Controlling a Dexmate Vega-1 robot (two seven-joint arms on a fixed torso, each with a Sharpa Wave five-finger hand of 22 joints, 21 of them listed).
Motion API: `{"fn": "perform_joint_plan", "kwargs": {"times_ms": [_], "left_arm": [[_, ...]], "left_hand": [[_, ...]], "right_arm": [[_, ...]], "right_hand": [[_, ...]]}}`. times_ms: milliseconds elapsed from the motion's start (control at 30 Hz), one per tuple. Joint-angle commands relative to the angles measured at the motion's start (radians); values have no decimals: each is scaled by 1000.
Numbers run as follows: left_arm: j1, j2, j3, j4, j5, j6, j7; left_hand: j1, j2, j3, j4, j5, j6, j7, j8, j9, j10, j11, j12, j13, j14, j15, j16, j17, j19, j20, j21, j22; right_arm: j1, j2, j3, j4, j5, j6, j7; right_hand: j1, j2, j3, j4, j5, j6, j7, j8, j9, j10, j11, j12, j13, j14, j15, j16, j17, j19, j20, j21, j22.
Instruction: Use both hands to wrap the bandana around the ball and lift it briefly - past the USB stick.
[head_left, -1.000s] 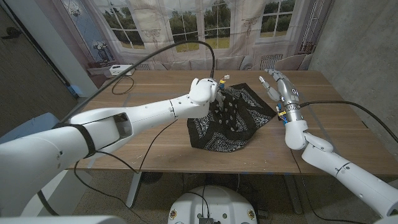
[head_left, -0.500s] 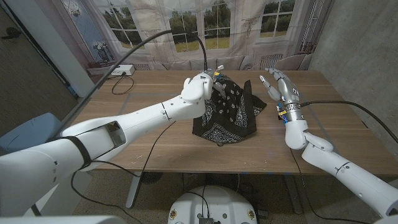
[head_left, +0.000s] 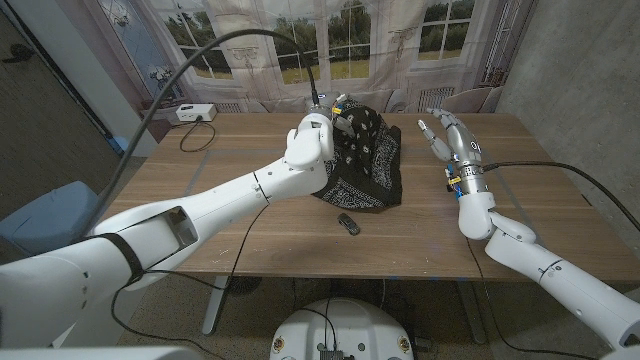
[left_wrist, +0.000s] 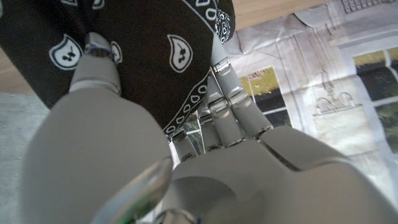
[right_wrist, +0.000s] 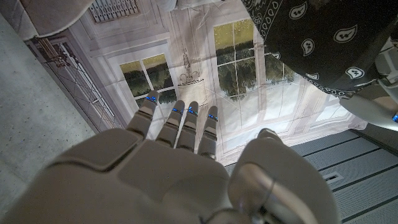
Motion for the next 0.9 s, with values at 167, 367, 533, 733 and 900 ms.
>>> {"fn": "perform_joint_plan", "kwargs": {"times_ms": [167,367,533,733,900], "left_arm": [[24,-73,65,119,213,210,306],[22,-102,77,172,276,281,401],[18,-102,90,188,300,306,437],[102,-27,-58,-2,108,118,376],[184,-21,-207,-71,-72,-25,374]], "left_hand": [[293,296,122,9,4,348,333,39,93,121,-121,4,52,102,-113,-4,8,0,-34,18,-2],[290,293,124,10,4,351,328,41,96,120,-125,4,59,104,-114,-7,13,-2,-36,27,-4],[287,290,125,10,4,352,327,39,95,123,-128,4,63,106,-114,-10,17,-5,-38,33,-5],[283,287,127,10,4,353,321,37,93,122,-133,2,69,105,-114,-14,22,-13,-41,39,-6],[280,286,129,11,3,353,320,35,90,122,-132,0,73,102,-114,-19,24,-14,-43,45,-7]], "right_arm": [[9,6,-6,10,1,13,11],[13,5,-11,8,-3,17,19],[9,6,-8,-6,-9,6,15],[2,3,-6,-16,-15,3,10],[-12,-3,3,-30,-12,-1,8]], "right_hand": [[1,9,0,-2,-7,10,4,-1,0,5,9,-3,2,9,0,0,-1,11,-5,-3,3],[0,9,0,-3,-7,9,5,-2,0,3,5,-5,2,6,2,-2,-2,12,-5,-4,3],[-1,9,-1,-3,-8,9,5,-3,0,2,6,-6,2,3,2,-3,-3,12,-7,-4,3],[-2,9,-1,-3,-8,9,5,-3,0,1,4,-7,2,1,2,-4,-4,12,-8,-4,3],[-2,8,-2,-4,-9,9,6,-4,1,1,4,-8,2,2,2,-4,-4,12,-8,-5,3]]}}
